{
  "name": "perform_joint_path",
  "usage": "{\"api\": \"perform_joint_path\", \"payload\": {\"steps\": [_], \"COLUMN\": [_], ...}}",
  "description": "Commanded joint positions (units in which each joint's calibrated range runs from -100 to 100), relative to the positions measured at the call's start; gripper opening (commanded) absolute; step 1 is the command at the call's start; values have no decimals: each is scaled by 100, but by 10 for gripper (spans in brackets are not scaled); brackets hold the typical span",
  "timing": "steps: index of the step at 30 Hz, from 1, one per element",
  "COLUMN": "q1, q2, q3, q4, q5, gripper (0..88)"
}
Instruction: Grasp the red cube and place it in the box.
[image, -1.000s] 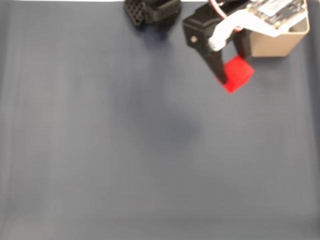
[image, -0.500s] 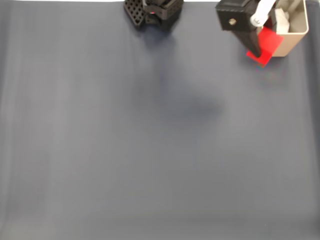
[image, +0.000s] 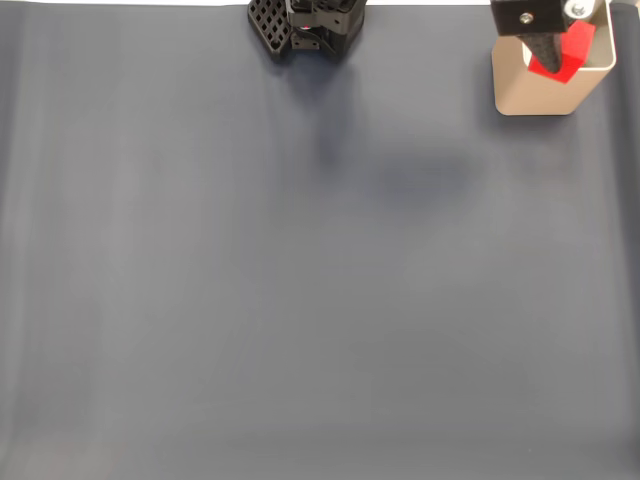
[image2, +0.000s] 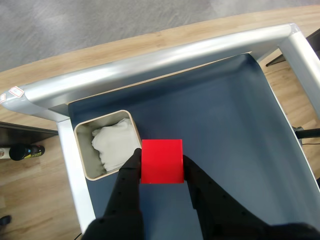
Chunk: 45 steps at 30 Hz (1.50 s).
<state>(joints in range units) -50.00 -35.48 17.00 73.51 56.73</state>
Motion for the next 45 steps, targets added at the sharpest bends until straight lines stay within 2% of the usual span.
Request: {"api": "perform_joint_path", "payload": {"steps": [1, 9, 45], "q1": [-206, -575, -1207], "q2": [64, 289, 1424], "q3": [-76, -112, -1098], "q4": [26, 26, -15], "q5": [-63, -171, -317], "gripper": [10, 9, 14]}}
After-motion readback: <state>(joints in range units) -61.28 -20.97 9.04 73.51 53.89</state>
